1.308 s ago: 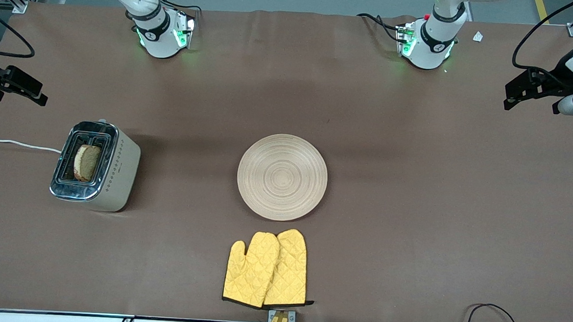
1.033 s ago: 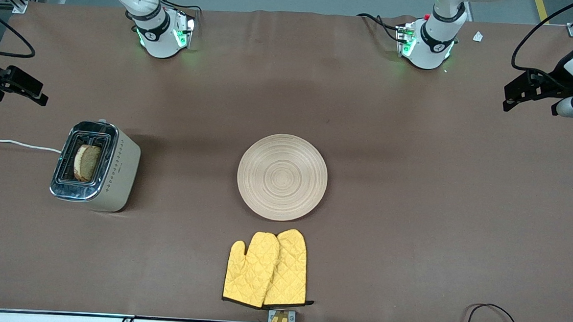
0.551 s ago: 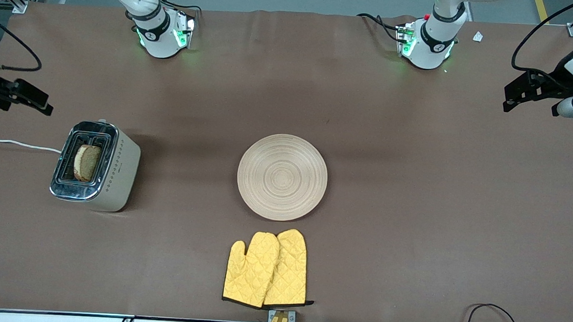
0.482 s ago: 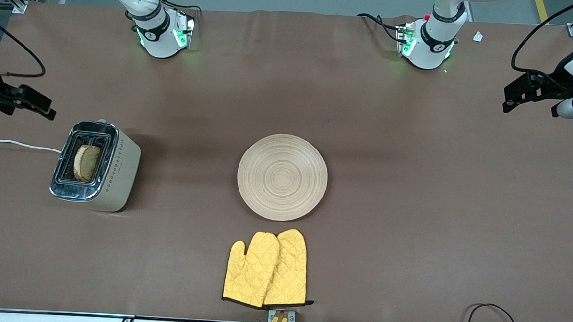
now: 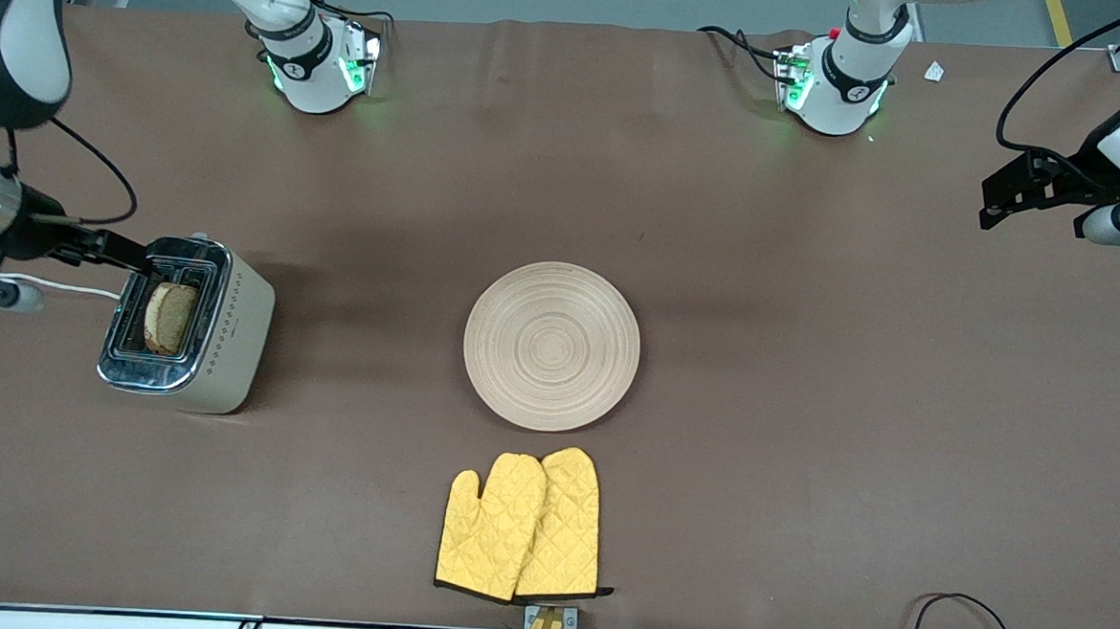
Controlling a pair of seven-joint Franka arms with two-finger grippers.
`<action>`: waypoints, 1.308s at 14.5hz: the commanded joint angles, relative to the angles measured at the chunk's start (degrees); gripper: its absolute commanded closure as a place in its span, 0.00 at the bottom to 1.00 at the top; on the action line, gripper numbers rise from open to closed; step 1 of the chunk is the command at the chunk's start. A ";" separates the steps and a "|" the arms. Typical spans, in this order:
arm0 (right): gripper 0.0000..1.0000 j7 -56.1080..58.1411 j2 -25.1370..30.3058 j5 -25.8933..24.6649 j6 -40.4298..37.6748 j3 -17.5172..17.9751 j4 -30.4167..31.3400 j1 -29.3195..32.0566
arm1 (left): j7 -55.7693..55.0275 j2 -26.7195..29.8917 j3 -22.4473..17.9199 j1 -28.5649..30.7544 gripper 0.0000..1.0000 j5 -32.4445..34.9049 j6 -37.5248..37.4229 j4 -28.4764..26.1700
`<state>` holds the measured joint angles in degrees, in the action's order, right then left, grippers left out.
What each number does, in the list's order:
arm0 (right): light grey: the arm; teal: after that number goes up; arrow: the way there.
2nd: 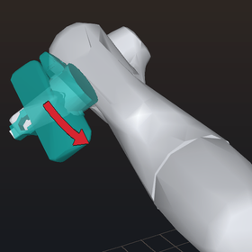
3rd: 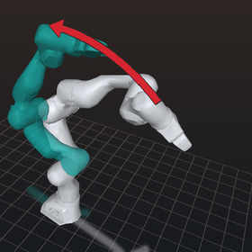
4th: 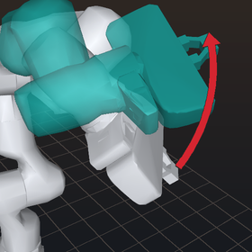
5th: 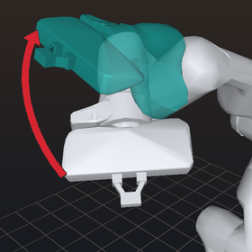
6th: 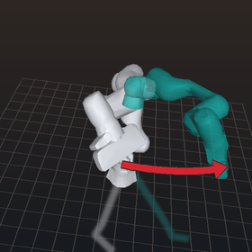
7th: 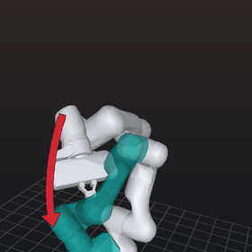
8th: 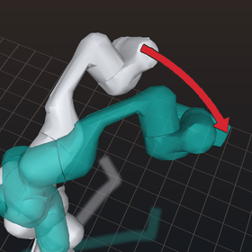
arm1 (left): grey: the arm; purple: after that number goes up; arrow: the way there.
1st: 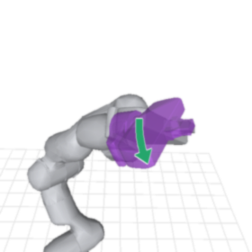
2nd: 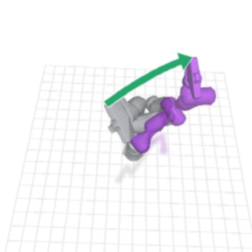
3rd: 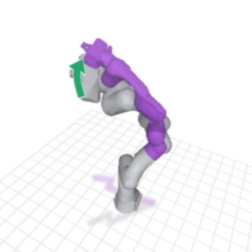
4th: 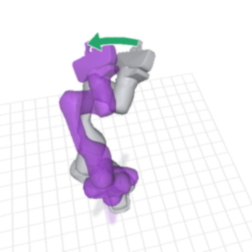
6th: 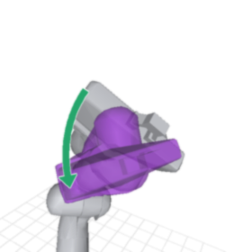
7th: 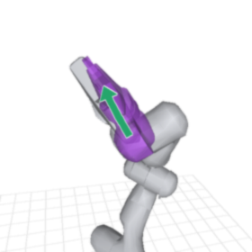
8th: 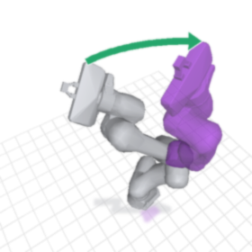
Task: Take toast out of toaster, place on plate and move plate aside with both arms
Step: 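Move the right gripper over the toaster toward the toast slice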
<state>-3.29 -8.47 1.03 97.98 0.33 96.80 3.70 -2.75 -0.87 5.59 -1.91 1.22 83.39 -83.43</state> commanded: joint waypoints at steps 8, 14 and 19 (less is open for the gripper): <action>0.05 0.91 -6.65 -0.15 6.78 0.64 2.86 2.55 | -0.06 -1.51 0.12 -0.02 0.00 0.45 -0.51 1.78; 0.19 0.91 -7.62 -1.82 7.93 0.64 3.40 2.54 | 0.11 -1.51 0.12 0.06 0.00 0.28 -0.51 1.78; 0.29 0.91 -8.58 -1.91 8.36 0.64 3.31 2.72 | 0.20 -1.59 0.12 0.42 0.00 -0.07 -0.51 1.78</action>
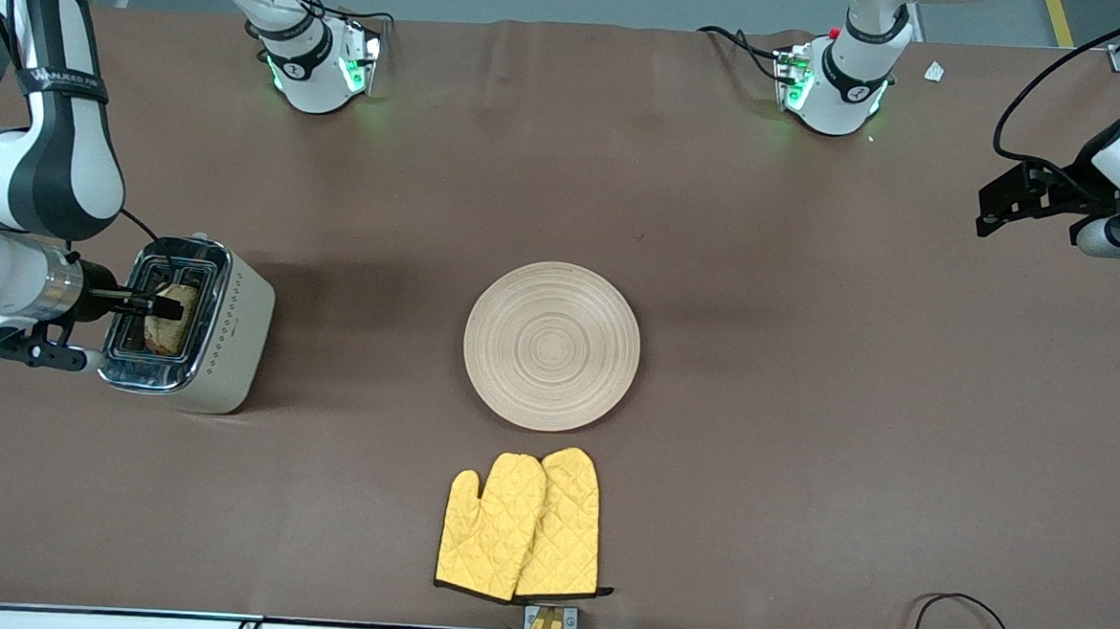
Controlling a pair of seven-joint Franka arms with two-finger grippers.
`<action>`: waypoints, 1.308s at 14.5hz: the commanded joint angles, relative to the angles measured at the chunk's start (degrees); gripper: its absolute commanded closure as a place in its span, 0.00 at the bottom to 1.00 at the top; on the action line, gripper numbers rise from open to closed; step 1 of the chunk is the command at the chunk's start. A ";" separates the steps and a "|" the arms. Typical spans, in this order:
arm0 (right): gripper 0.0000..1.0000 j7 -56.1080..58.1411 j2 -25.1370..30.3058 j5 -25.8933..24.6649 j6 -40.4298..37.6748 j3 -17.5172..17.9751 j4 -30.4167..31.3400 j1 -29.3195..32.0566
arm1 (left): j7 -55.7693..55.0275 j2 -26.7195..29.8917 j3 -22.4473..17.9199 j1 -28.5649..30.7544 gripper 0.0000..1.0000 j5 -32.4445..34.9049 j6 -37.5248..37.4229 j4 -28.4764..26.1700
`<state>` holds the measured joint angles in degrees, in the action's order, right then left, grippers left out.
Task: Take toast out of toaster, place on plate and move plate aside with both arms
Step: 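Lower the right gripper into the toaster slot and grasp the toast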
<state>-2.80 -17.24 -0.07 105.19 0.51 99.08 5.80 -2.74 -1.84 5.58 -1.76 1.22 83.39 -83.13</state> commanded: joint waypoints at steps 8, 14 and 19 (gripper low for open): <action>0.68 0.69 -0.34 -1.16 1.77 0.55 1.02 0.88 | 0.20 -0.62 0.13 0.27 0.00 -0.25 -0.51 1.48; 0.88 1.04 -0.52 -2.13 2.21 0.55 0.85 0.97 | 0.37 -0.71 -0.13 0.36 0.00 -0.25 -0.51 1.48; 0.96 2.10 -0.34 -2.13 1.68 0.46 -1.17 1.23 | 0.37 -1.06 -0.13 0.36 0.00 -0.25 -0.51 1.48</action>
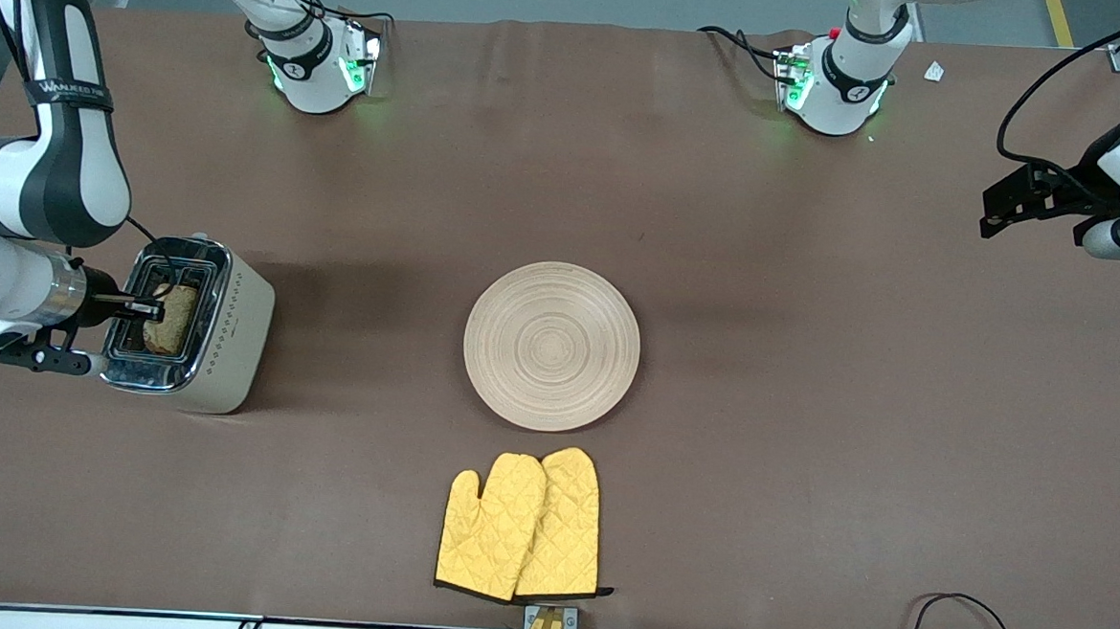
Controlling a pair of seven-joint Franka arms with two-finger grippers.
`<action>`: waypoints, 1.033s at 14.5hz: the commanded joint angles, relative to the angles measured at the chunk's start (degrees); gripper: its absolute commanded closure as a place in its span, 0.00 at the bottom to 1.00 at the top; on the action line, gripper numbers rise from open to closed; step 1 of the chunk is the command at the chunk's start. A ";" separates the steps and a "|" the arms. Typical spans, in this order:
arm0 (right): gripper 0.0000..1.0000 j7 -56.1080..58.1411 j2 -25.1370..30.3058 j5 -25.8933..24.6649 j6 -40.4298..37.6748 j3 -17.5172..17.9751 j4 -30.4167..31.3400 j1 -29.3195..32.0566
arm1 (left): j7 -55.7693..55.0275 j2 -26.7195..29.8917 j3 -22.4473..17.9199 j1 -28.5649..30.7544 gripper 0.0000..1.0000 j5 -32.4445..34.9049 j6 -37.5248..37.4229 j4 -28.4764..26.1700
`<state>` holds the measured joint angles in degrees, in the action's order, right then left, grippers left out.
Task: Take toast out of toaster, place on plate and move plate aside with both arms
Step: 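Lower the right gripper into the toaster slot and grasp the toast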
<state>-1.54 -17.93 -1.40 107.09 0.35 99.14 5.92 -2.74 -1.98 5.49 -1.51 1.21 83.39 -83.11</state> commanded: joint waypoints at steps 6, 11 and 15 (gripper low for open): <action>1.00 0.75 1.94 -0.62 -8.27 0.97 -6.66 0.76 | 0.37 -1.01 -0.04 0.11 0.00 -0.25 -0.51 1.37; 0.99 -0.30 2.55 -0.27 -16.99 1.14 -14.76 -2.31 | 0.46 -1.01 -0.04 0.11 0.00 -0.16 -0.51 1.37; 0.99 -11.44 3.08 0.17 -16.39 1.14 -14.85 -11.00 | 0.46 -0.92 -0.04 0.11 0.00 -0.25 -0.51 1.37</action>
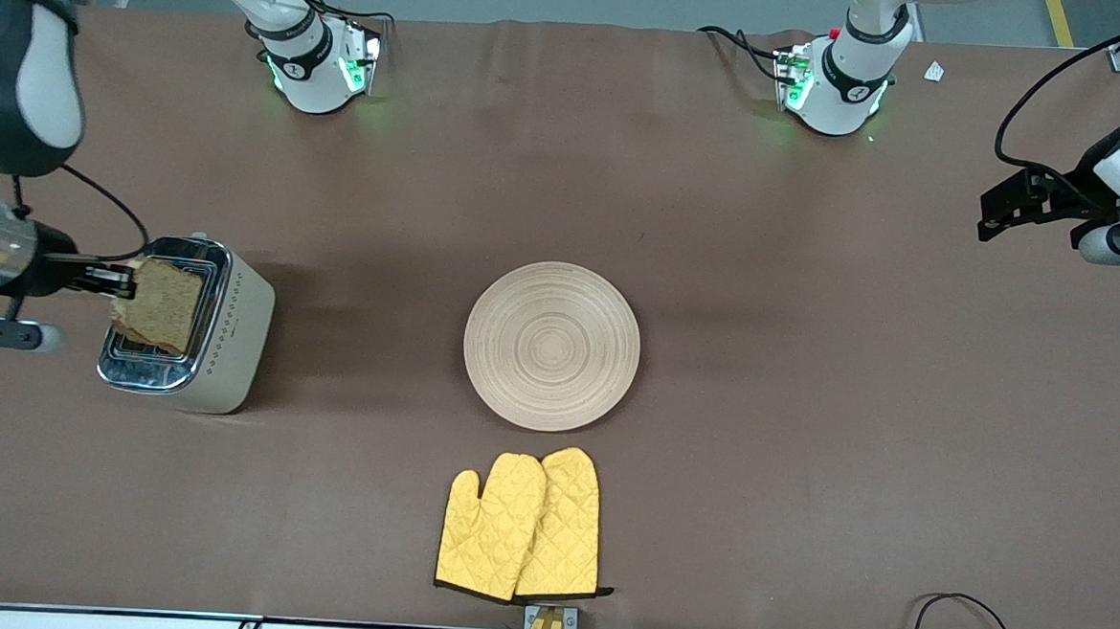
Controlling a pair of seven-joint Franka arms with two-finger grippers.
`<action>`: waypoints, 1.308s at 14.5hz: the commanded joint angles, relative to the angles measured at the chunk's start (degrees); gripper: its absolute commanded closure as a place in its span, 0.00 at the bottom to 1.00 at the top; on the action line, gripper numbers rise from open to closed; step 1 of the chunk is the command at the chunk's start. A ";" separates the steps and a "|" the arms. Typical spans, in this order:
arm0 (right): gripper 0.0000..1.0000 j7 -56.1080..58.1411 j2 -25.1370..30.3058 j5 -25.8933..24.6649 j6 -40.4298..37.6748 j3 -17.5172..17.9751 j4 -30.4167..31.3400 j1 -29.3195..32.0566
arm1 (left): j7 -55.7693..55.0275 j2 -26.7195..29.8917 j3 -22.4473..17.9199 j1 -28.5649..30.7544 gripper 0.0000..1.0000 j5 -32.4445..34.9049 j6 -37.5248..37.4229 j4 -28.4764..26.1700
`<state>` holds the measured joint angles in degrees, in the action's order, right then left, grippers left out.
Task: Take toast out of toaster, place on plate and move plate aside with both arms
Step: 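Lift the toast out with the right gripper and carry it to the plate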
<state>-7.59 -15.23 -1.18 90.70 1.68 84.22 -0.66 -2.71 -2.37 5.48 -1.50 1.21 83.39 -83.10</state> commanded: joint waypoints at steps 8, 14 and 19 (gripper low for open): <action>0.99 -18.78 -4.72 5.81 9.92 -0.18 0.07 -18.67 | 0.34 -0.62 0.06 0.01 0.00 -0.24 -0.68 1.28; 1.00 -18.87 -5.25 23.91 22.67 -0.36 8.15 -18.15 | 0.25 -0.62 -0.03 0.01 0.00 -0.24 -0.68 1.36; 1.00 -21.31 -5.08 36.87 25.41 -0.36 11.32 -19.63 | 0.25 -1.15 -0.03 0.01 0.00 -0.16 -0.68 1.36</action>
<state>-26.57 -21.83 33.09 114.91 1.17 93.15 -19.40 -2.70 -2.50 5.48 -1.49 1.21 83.35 -83.09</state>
